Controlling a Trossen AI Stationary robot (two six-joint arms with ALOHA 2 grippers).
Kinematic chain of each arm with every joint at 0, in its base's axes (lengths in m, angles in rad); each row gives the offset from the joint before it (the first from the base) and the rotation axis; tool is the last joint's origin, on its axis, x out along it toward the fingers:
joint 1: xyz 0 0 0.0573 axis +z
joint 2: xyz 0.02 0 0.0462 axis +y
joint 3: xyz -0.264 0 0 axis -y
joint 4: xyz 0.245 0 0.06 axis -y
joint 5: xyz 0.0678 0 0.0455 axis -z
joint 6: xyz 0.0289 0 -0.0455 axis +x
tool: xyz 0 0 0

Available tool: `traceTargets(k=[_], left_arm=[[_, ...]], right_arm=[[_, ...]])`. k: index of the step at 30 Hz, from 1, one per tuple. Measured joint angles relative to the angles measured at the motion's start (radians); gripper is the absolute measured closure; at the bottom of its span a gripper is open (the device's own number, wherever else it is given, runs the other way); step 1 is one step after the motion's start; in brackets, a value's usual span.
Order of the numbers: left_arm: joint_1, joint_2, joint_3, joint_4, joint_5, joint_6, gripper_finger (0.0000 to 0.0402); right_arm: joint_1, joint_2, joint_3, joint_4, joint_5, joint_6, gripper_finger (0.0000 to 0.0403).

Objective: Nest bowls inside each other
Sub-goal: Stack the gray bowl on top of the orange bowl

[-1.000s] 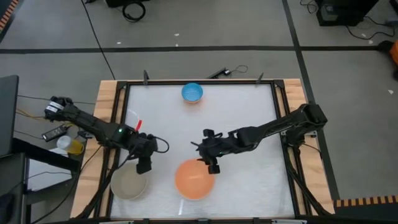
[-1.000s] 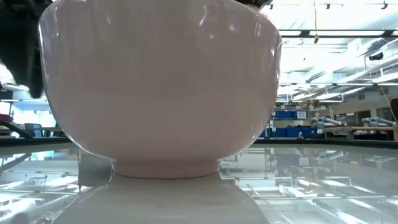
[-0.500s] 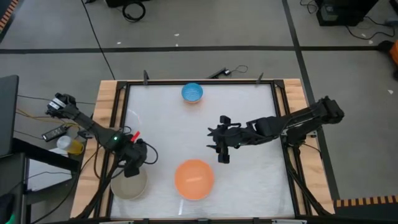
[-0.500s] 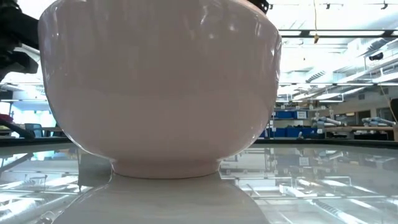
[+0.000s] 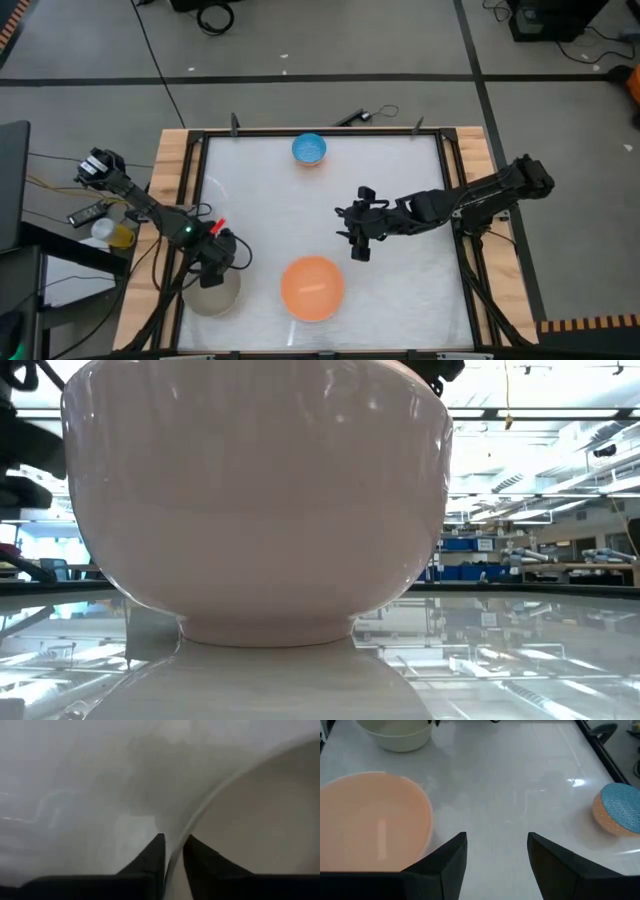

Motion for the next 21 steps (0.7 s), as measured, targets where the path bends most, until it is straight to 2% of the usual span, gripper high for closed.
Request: traceTargets(k=[3, 6, 16, 21], left_arm=[[0.009, -0.004, 0.007, 0.018, 0.009, -0.018, 0.0385], [0.023, -0.003, 0.048, 0.008, -0.012, -0.006, 0.0391], [0.116, -0.001, 0.313, -0.015, -0.327, 0.085, 0.0399], [0.191, -0.001, 0.438, -0.002, -0.390, 0.189, 0.0400]], right_arm=[[0.000, 0.000, 0.000, -0.008, 0.006, -0.001, 0.0190], [0.000, 0.000, 0.000, -0.020, 0.009, -0.002, 0.0190], [0.001, 0.000, 0.000, -0.015, 0.009, 0.016, 0.0190], [0.001, -0.014, 0.000, -0.027, 0.009, 0.024, 0.0190]])
